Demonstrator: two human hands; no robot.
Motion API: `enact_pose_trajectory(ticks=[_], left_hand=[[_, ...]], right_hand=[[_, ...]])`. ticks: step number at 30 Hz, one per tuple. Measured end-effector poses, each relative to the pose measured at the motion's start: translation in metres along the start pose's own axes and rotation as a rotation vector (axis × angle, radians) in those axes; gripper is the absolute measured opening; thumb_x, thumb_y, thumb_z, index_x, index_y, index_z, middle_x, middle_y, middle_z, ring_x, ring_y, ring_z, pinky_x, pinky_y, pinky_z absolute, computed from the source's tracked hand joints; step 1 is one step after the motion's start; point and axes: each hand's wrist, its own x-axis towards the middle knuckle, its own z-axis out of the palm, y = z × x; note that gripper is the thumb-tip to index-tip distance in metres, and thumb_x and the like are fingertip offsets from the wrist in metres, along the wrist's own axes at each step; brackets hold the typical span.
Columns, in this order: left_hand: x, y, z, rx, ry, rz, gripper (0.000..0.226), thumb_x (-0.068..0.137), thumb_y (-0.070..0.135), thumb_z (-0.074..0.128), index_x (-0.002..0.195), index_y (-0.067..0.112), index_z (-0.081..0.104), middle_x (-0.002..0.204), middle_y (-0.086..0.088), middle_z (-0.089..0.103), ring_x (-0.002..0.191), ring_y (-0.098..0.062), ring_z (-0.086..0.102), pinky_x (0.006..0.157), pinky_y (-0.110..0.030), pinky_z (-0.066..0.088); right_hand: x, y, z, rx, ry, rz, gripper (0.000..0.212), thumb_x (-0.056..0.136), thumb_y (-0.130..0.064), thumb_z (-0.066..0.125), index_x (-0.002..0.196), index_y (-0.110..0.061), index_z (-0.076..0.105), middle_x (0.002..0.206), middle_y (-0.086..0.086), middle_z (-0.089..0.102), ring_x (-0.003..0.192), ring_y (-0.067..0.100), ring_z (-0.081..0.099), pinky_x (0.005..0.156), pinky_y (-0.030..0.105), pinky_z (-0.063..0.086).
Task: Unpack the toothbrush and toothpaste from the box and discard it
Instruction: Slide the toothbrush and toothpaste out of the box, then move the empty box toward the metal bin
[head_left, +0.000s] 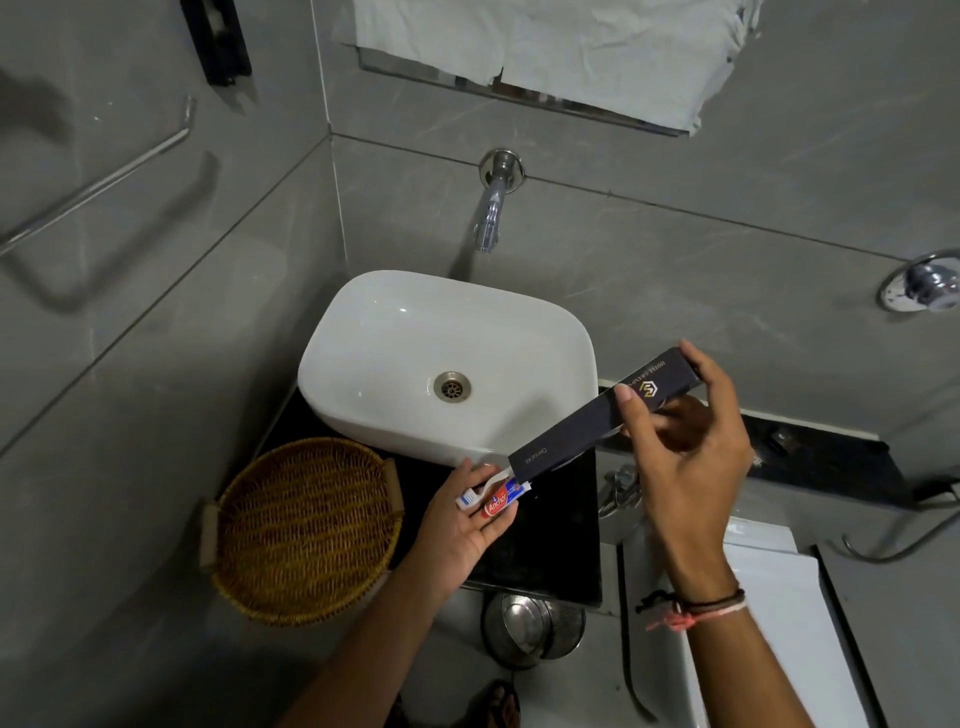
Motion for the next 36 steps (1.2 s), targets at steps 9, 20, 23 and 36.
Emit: enact_pose_trajectory(ticks=[9,20,23,36], left_hand=[[0.0,0.002,-0.019,0.212,-0.099,0.066,0.015,0.075,0.008,0.075,0.087,0.01,0.084,0.084,-0.006,0.082,0.08,-0.014,0.079,0.065,-0.017,0.062],[0.034,-0.01,-0.033,0.55,-0.029,0.087,0.03,0.089,-0.006,0.069,0.074,0.014,0.085,0.078,0.0,0.084,0.078,-0.01,0.08,0.065,-0.015,0.061],[0.036,-0.021,-0.027,0.575,-0.006,0.107,0.023,0.085,-0.006,0.072,0.078,0.012,0.085,0.08,-0.004,0.084,0.078,-0.013,0.081,0.064,-0.016,0.062],[0.061,-0.115,0.04,0.693,0.104,0.288,0.018,0.082,0.002,0.078,0.08,0.018,0.086,0.08,-0.002,0.084,0.08,-0.014,0.08,0.069,-0.016,0.062]], right_hand=[[0.006,0.029,-0.015,0.034,0.107,0.134,0.056,0.089,-0.022,0.081,0.139,-0.024,0.055,0.092,0.014,0.073,0.08,0.037,0.07,0.082,0.057,0.063],[-0.098,0.126,-0.143,0.262,0.686,0.764,0.048,0.083,-0.004,0.083,0.108,-0.021,0.046,0.098,0.017,0.068,0.067,0.012,0.074,0.057,0.024,0.063],[-0.147,0.157,-0.171,0.356,0.744,0.996,0.044,0.086,0.001,0.079,0.113,-0.011,0.047,0.099,0.024,0.065,0.078,0.023,0.073,0.053,0.022,0.061],[-0.217,0.314,-0.155,0.301,0.034,1.636,0.024,0.081,-0.011,0.086,0.089,0.004,0.07,0.086,0.02,0.063,0.084,0.03,0.06,0.079,0.037,0.054]])
